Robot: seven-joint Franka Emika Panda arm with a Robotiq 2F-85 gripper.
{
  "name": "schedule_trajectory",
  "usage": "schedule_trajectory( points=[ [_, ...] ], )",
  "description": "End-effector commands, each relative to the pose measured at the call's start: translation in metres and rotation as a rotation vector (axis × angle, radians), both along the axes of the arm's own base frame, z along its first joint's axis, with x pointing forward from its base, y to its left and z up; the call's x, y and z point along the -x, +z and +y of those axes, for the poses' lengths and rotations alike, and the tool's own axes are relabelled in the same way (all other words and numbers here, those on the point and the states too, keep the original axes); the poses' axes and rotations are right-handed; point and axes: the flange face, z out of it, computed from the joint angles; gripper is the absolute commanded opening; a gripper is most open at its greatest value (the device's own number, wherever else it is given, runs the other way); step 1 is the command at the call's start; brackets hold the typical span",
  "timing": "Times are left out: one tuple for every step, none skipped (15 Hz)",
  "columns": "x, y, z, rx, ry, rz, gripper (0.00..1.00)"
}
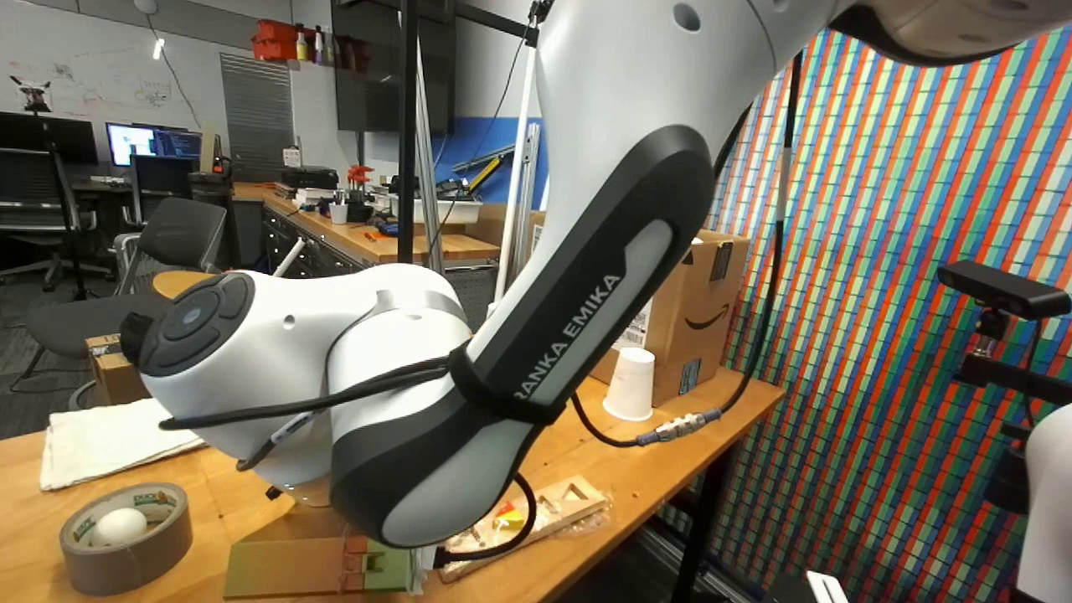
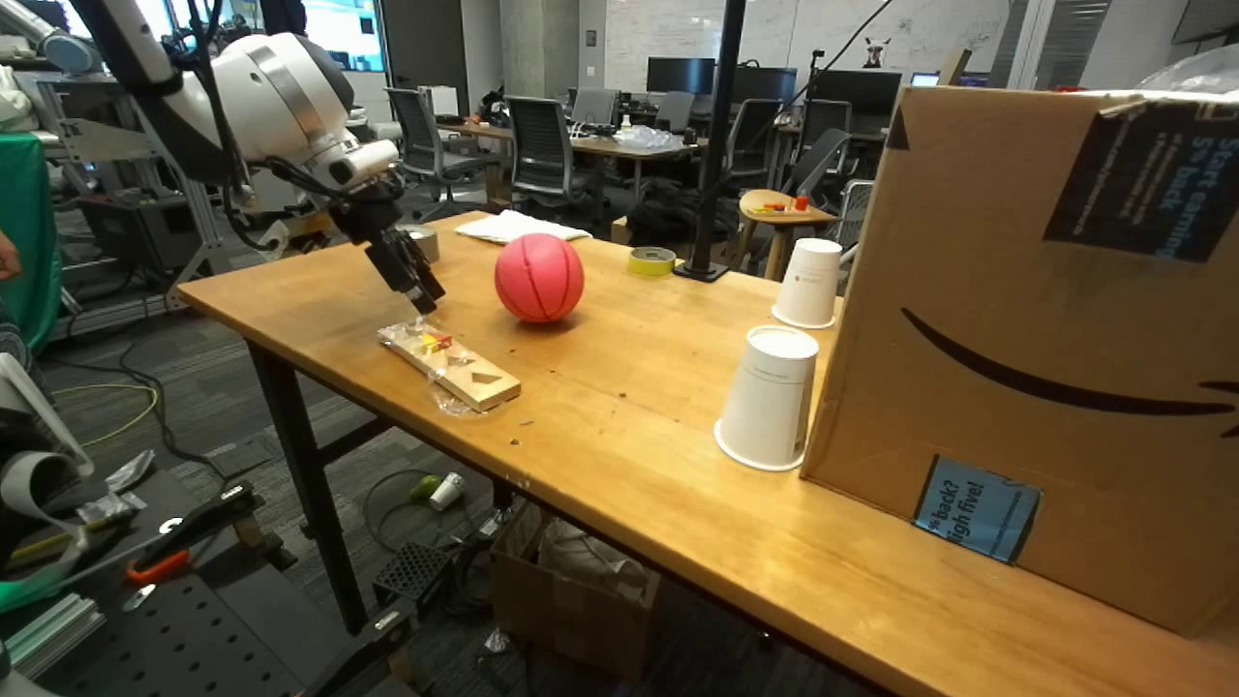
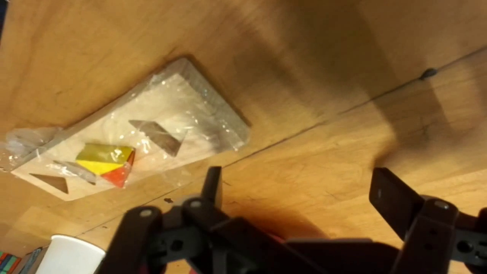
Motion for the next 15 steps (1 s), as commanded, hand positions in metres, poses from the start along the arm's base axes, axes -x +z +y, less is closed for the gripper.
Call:
schedule_trajectory(
  points=[
    [-0.007,0.013,-0.006,-0.019,-0.027,0.007,1.0],
    [-0.01,0.015,-0.007,-0.029,-0.038,0.008,1.0],
    [-0.013,0.018,-0.008,-0.039,-0.05,0.005,1.0],
    [-0.019,0.021,-0.009,-0.052,-0.072,-0.005,1.0],
    [-0.023,0.025,-0.011,-0.063,-0.093,-0.011,1.0],
    [-0.032,0.032,-0.014,-0.078,-0.123,-0.024,1.0],
    [-0.039,0.037,-0.016,-0.092,-0.147,-0.035,1.0],
    [-0.048,0.045,-0.019,-0.112,-0.177,-0.048,1.0],
    [-0.057,0.052,-0.022,-0.127,-0.195,-0.061,1.0],
    [-0.066,0.058,-0.026,-0.139,-0.214,-0.075,1.0],
    [-0.074,0.065,-0.03,-0.147,-0.231,-0.089,1.0],
    [-0.082,0.07,-0.036,-0.149,-0.247,-0.101,1.0],
    [-0.088,0.074,-0.042,-0.154,-0.264,-0.112,1.0],
    [-0.094,0.076,-0.051,-0.155,-0.285,-0.114,1.0],
    [-0.099,0.077,-0.058,-0.155,-0.302,-0.118,1.0]
  ],
)
